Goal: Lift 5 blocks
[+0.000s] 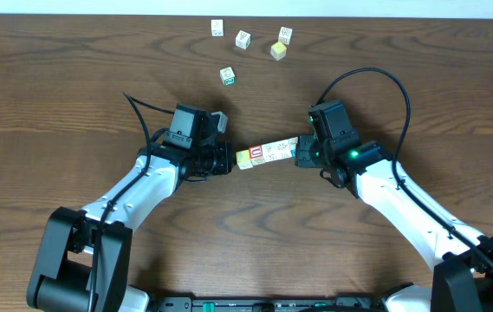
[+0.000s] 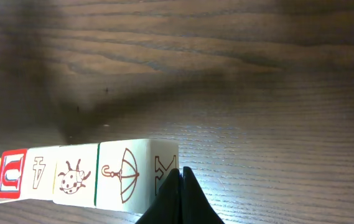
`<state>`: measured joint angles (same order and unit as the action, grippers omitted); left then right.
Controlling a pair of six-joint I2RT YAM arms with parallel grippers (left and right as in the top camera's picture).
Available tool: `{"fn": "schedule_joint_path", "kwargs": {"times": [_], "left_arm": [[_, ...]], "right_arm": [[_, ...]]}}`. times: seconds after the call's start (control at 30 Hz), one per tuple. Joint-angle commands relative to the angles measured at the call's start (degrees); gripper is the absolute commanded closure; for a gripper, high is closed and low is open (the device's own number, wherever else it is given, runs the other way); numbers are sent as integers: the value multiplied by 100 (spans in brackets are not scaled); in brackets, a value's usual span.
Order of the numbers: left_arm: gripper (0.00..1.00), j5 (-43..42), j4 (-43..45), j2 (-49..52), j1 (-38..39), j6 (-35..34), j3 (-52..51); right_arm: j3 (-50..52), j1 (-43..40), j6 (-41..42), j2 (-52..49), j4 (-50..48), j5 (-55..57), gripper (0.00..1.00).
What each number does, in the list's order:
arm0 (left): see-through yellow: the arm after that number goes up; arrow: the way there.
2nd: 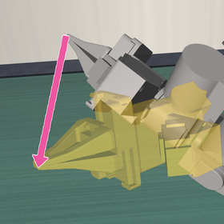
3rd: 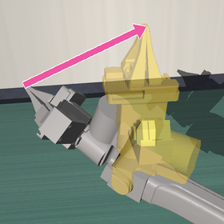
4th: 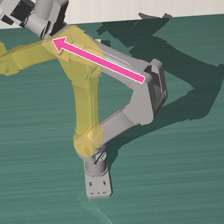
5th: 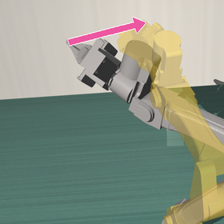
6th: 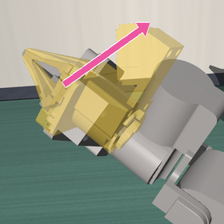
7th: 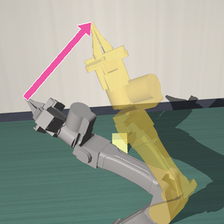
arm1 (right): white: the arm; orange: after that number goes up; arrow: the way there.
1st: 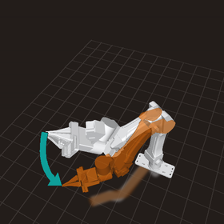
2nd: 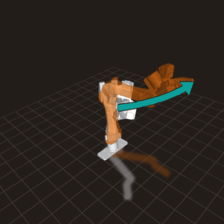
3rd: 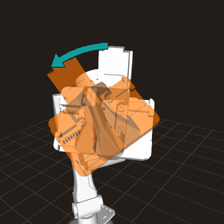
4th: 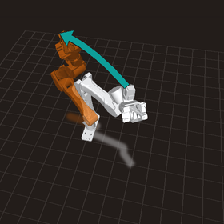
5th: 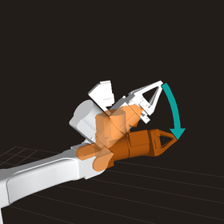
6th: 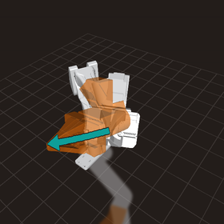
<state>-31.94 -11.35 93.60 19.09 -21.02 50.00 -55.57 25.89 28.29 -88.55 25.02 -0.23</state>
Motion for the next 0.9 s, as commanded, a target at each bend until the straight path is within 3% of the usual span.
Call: {"fn": "schedule_joint_path", "kwargs": {"times": [0.0, 0.87], "left_arm": [[93, -1491, 286, -37, 479, 31, 221], [93, -1384, 289, -11, 503, -13, 138]], "right_arm": [[-98, 573, 146, -116, -140, -2122, 99], [-94, 723, 146, -337, -249, -2083, 99]]}}
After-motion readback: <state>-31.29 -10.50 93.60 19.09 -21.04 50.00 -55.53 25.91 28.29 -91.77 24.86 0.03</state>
